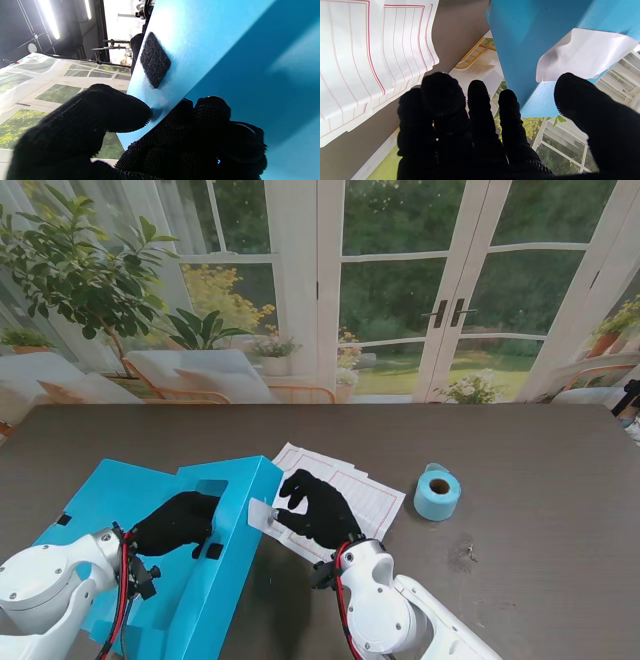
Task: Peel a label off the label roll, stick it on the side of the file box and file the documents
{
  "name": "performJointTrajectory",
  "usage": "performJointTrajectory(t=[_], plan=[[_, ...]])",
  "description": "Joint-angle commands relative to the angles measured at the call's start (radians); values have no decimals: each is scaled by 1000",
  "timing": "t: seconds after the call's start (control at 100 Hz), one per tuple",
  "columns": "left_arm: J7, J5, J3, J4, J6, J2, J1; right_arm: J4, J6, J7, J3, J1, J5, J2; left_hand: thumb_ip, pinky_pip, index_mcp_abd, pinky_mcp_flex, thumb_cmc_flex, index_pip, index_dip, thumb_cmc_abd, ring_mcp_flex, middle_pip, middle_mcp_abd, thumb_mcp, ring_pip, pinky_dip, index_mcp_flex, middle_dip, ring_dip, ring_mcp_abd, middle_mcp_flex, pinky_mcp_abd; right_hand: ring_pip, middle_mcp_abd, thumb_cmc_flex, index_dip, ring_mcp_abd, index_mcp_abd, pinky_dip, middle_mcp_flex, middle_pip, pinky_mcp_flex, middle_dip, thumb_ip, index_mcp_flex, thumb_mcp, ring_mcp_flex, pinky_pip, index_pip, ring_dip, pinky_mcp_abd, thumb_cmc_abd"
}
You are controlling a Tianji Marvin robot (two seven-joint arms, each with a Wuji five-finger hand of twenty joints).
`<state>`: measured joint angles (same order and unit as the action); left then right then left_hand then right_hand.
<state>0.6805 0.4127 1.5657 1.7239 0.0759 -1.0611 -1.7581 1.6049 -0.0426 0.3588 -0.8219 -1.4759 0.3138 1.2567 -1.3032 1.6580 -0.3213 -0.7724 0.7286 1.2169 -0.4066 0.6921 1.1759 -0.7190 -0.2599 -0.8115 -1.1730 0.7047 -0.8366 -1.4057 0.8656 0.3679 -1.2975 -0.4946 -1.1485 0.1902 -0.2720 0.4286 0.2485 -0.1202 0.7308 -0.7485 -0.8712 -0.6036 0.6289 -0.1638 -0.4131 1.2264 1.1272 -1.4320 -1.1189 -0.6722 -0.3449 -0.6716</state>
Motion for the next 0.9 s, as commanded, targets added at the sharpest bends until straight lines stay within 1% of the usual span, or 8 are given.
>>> performJointTrajectory(t=[0.0,0.2,0.22,0.27,0.37,0.56,0.73,0.89], plan=[[12,-4,4,12,5,-1,-3,11,3,-2,0,-7,6,2,-53,32,-25,17,48,95,-30,-14,14,-42,104,-107,-68,6,-11,-25,5,1,-32,15,-13,-29,26,24,14,16,33,36,-15,93,-9,4,30,-20,-25,-51,-19,0,48,-13],[-9,-10,5,8,5,-4,-7,3,21,71,2,-10,56,13,-57,34,-24,18,46,96,-30,-16,13,-42,104,-109,-69,9,-11,-25,5,2,-32,17,-18,-17,-10,51,10,73,31,-11,-69,72,16,12,-120,35,-8,-58,-82,6,42,-11],[-11,-10,5,7,5,-5,-7,1,28,82,3,-10,66,14,-57,34,-24,18,45,96,-31,-16,13,-42,104,-109,-69,9,-11,-25,5,2,-32,17,-22,-15,-19,-18,6,91,26,-23,-73,67,29,-37,-148,44,-3,-60,-98,7,42,-27],[-14,-10,4,3,6,-6,-5,-2,44,95,3,-9,91,13,-58,34,-24,20,45,96,-31,-16,13,-42,104,-109,-69,9,-11,-25,5,2,-32,17,-29,-19,-46,-123,-5,141,20,-49,-80,54,47,-117,-206,46,7,-65,-119,3,44,-66],[-19,-10,-2,-5,7,-7,0,-3,76,114,5,-7,120,11,-57,34,-27,21,46,95,-30,-16,12,-42,102,-109,-69,10,-12,-25,5,4,-31,15,-54,-21,-98,-226,-15,221,14,-116,-96,31,74,-171,-311,70,38,-69,-94,-11,41,-119],[-27,-9,-10,-15,11,-10,12,22,99,48,6,-10,118,-8,-60,33,-29,22,46,96,-31,-16,10,-42,100,-111,-70,12,-11,-26,5,6,-30,14,-90,-24,-150,-312,-8,272,10,-189,-101,30,137,-145,-387,155,63,-70,9,-44,36,-114],[-27,-10,-12,-15,14,-9,15,29,114,14,16,-12,106,-15,-65,34,-29,23,43,96,-32,-19,10,-42,100,-114,-70,13,-9,-26,4,7,-30,13,-89,-16,-192,-341,5,301,11,-214,-83,32,165,-154,-409,172,67,-66,64,-51,26,-114],[-31,-12,-12,-12,16,-10,13,32,119,-11,28,-8,106,-21,-69,33,-29,24,41,97,-33,-20,9,-42,100,-116,-71,15,-8,-25,4,8,-30,12,-89,-19,-184,-344,3,308,12,-208,-71,34,173,-148,-386,170,63,-65,104,-54,26,-90]])
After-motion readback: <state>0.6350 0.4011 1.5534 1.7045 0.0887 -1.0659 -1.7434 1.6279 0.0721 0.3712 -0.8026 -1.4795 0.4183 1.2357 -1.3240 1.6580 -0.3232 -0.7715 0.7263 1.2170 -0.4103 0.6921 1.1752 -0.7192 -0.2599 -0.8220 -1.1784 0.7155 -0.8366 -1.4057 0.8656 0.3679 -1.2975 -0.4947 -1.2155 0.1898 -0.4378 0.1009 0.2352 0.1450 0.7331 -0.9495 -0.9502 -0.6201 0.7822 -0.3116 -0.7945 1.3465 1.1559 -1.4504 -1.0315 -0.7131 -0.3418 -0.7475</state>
